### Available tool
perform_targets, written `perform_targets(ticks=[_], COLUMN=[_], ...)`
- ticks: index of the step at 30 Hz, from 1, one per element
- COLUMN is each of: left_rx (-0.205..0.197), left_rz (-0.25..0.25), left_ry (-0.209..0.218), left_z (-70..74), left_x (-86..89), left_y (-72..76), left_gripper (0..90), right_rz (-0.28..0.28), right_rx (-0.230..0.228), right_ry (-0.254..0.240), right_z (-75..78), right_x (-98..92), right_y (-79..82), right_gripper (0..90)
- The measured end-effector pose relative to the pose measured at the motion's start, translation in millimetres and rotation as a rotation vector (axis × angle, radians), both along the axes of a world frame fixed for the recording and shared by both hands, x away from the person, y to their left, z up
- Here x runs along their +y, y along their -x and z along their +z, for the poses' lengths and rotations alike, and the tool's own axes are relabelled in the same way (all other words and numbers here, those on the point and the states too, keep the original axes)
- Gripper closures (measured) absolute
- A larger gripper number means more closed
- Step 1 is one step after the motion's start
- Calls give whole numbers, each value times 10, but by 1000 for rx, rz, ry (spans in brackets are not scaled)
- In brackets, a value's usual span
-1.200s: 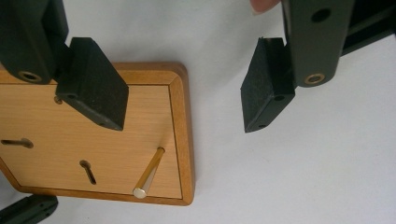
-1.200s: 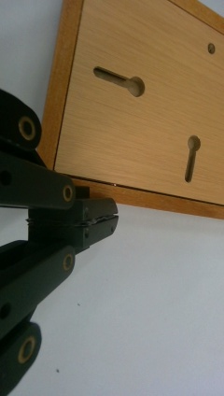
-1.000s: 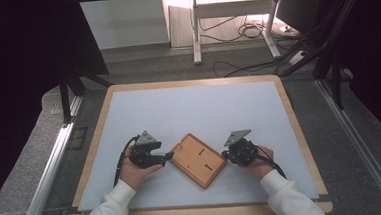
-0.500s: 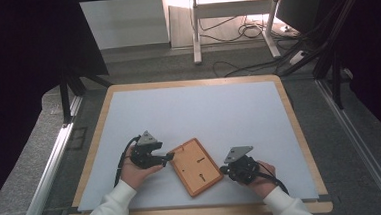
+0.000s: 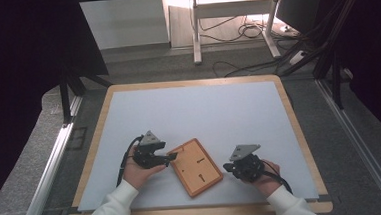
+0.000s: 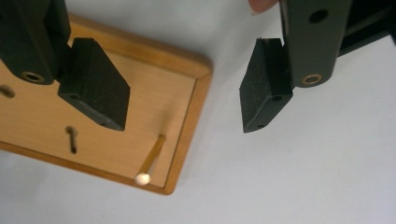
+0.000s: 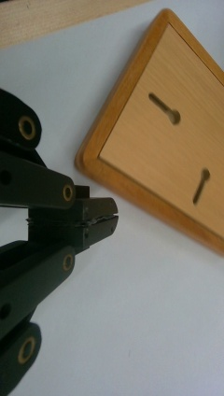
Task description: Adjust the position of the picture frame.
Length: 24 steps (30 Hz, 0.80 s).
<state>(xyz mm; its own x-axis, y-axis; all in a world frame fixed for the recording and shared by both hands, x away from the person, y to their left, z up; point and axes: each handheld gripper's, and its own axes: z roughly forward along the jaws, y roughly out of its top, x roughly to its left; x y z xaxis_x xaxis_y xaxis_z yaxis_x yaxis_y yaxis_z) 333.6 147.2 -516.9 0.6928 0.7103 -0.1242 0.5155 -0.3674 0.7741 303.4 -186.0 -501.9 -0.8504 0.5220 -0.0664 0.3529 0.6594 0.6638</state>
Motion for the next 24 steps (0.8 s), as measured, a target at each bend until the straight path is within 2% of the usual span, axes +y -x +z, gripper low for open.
perform_targets(ticks=[2, 3, 5, 7, 8, 9, 10, 13, 16, 22, 24], left_rx=[-7, -3, 6, 7, 8, 6, 6, 3, 1, -11, -12], left_rz=[-12, -16, -25, -28, -29, -29, -27, -18, -16, -34, -35], left_ry=[-5, -8, -9, -14, -14, -14, -13, -7, -1, -23, -18], left_z=[4, -1, -12, -20, -20, -21, -22, -26, -36, -67, -67], left_x=[-54, -90, -133, -169, -180, -186, -192, -196, -206, -296, -329], left_y=[-13, -29, -54, -70, -73, -75, -79, -95, -115, -182, -209], left_gripper=[350, 350, 366, 372, 382, 382, 384, 404, 446, 546, 592], right_rz=[-29, -29, -67, -79, -102, -102, -112, -178, -208, -210, -213], right_rx=[-12, -12, -17, -18, -11, -11, -12, -11, -17, -14, -8], right_ry=[-17, -17, -42, -48, -68, -68, -76, -110, -115, -101, -96], right_z=[20, 20, 9, 6, 2, 2, -1, -22, -37, -53, -63], right_x=[-107, -107, -239, -265, -341, -341, -363, -454, -480, -479, -474], right_y=[-7, -7, -8, -5, -2, -2, -2, -3, -8, -19, -22], right_gripper=[819, 819, 711, 683, 612, 612, 560, 432, 389, 367, 364])
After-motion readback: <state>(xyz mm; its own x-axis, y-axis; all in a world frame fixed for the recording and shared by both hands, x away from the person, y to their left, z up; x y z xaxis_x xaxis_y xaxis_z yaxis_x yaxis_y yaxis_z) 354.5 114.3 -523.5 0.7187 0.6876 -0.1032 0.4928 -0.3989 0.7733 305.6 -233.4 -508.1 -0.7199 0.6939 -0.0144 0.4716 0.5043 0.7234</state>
